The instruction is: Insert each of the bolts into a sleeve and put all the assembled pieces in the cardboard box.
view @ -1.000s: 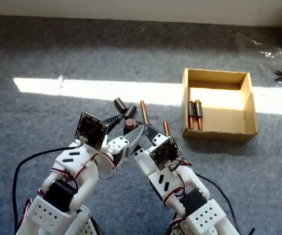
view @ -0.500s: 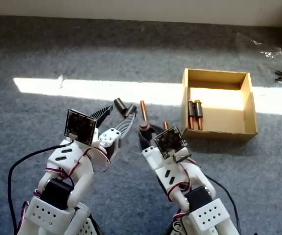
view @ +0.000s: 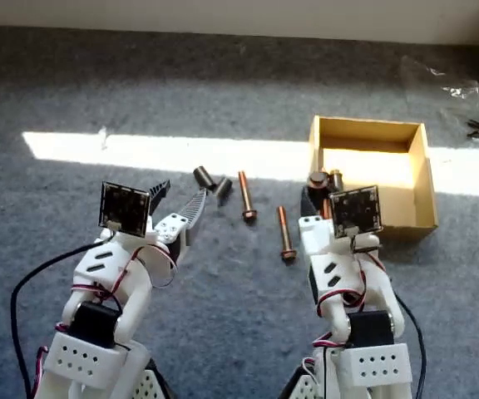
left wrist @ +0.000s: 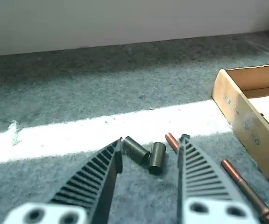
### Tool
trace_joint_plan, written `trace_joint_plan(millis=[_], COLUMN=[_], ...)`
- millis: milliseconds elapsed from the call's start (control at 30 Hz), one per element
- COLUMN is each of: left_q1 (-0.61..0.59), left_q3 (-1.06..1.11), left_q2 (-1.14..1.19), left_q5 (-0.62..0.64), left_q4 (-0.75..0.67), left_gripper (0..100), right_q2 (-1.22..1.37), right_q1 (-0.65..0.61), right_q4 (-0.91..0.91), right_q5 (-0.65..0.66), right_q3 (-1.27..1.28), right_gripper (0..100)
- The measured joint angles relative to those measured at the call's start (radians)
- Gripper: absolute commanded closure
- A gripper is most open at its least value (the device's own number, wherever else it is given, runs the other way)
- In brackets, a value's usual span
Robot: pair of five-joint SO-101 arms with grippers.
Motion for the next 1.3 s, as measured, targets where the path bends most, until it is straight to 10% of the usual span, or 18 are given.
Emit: trace_joint_plan(millis=[1300], left_q1=[-0.080], left_q3=[0.044], left_q2=[0.000], left_q5=[0.000], left_q4=[0.000], left_gripper=[99], right_q2=[1.749], right_q1=[0.227], right_q4=[0.580], right_q5=[0.063], right_q3=[-1.537], right_gripper=[99.2])
